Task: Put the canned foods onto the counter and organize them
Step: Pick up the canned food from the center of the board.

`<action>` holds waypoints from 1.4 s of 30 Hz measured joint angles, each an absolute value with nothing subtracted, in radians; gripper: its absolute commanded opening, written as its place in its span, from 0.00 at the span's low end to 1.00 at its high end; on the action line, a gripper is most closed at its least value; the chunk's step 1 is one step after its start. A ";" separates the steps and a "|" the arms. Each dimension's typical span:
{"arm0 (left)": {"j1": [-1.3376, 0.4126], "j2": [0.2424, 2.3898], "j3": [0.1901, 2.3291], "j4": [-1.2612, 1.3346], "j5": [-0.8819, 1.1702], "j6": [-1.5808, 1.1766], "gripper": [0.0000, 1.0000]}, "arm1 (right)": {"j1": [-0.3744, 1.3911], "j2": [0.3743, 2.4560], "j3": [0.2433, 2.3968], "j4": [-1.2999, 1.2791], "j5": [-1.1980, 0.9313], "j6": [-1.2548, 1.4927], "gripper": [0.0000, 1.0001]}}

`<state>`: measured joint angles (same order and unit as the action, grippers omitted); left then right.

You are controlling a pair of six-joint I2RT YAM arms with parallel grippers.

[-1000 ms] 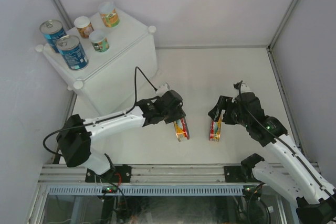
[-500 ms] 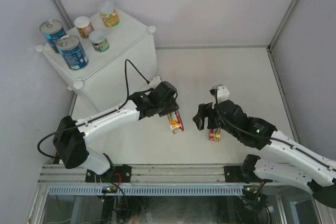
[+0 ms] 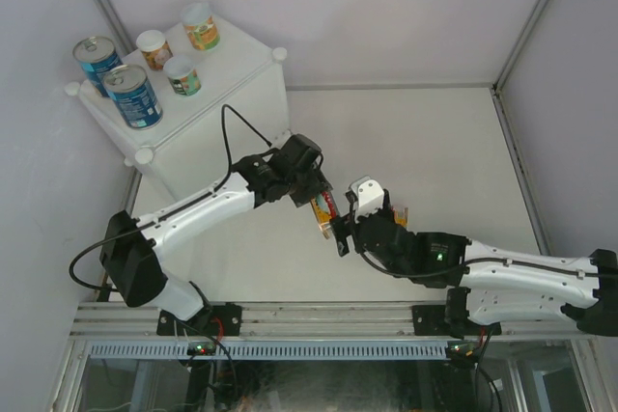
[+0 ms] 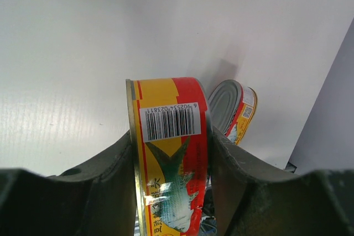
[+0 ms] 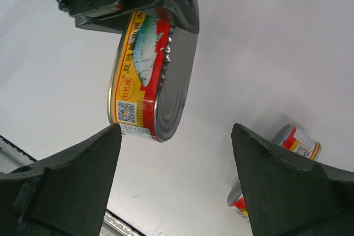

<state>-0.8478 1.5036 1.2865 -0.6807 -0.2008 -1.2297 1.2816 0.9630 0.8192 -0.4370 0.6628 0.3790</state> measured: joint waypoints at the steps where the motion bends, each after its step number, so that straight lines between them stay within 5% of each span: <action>1: -0.842 1.504 1.289 -0.686 -0.195 -1.231 0.00 | 1.293 0.970 0.819 -0.427 0.679 0.373 0.81; 18: -0.802 1.505 1.317 -0.737 -0.118 -1.238 0.00 | 1.374 1.144 0.819 -0.286 0.778 0.313 0.83; 25: -0.799 1.505 1.317 -0.748 -0.100 -1.238 0.00 | 1.333 1.182 0.819 -0.275 0.775 0.312 0.77; 37: -0.789 1.505 1.317 -0.712 -0.096 -1.254 0.00 | 1.291 1.216 0.819 -0.218 0.722 0.278 0.40; 42: -0.788 1.505 1.317 -0.712 -0.098 -1.259 0.01 | 1.283 1.214 0.819 -0.219 0.708 0.262 0.04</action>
<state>-0.7883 1.5051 1.3170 -0.7116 -0.0978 -1.2587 1.2827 1.2144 0.8192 -0.2192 0.7082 0.2615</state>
